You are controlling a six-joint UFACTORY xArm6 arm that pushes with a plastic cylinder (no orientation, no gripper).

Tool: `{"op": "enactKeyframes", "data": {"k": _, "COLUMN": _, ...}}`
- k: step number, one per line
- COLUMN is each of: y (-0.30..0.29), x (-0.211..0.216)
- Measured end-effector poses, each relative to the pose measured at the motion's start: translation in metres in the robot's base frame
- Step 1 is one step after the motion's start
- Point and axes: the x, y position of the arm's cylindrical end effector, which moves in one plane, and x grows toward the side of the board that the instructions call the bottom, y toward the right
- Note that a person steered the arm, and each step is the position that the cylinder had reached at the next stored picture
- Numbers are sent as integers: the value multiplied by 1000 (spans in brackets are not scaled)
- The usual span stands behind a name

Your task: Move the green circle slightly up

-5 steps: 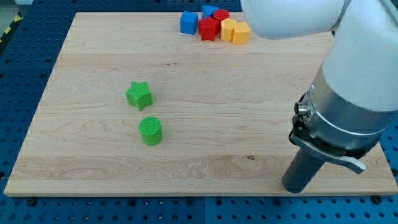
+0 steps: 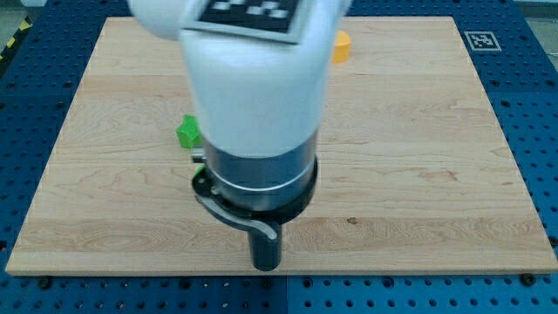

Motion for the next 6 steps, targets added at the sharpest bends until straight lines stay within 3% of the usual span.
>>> {"op": "enactKeyframes", "data": {"k": 1, "y": -24, "x": -5}}
{"op": "enactKeyframes", "data": {"k": 2, "y": -74, "x": -35}}
{"op": "enactKeyframes", "data": {"k": 6, "y": -75, "x": -91}}
